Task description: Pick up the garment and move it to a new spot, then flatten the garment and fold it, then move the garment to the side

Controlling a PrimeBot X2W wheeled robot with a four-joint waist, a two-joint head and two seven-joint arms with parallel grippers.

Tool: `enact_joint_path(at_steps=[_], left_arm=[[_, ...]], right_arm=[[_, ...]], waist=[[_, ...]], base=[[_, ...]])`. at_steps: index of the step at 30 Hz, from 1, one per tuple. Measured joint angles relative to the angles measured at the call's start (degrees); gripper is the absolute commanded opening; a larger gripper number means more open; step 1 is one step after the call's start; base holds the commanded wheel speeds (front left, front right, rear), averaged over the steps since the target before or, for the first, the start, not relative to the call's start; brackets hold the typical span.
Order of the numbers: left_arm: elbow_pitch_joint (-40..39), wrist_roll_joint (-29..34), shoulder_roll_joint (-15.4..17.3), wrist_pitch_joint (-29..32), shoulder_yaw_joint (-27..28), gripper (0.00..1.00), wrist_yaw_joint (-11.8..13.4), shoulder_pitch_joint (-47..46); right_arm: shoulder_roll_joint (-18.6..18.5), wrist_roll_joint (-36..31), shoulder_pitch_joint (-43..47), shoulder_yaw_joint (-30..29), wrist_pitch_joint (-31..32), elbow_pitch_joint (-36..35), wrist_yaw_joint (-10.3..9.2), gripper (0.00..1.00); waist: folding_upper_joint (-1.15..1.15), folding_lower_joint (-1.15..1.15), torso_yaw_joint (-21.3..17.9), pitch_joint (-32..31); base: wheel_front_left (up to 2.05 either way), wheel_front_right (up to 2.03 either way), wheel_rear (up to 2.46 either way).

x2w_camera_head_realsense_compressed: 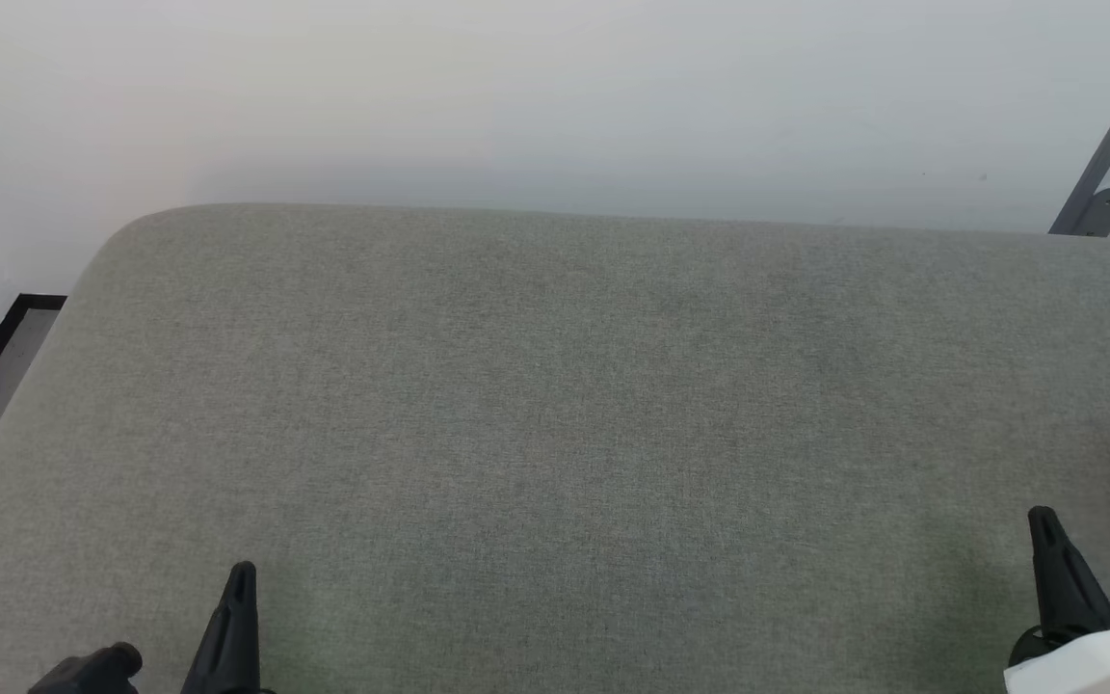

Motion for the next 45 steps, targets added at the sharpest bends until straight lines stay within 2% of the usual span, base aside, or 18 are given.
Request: enact_joint_path(at_steps=[12,45], left_arm=[[1.07,-10.44,-0.37,2.65,0.62,0.0,0.0,-2.34],[2.66,-32.53,-1.85,8.66,2.57,0.0,0.01,-7.11]], right_arm=[[0.76,9.99,-1.97,0.78,1.09,1.64,-0.01,0.0],[2.26,31.67,-6.39,2.08,3.78,5.06,-0.02,0.0]], waist=[[0.0,0.0,-0.56,0.09],[0.0,0.0,-2.09,0.33]], base=[[0.0,0.0,0.0],[0.0,0.0,0.0]])
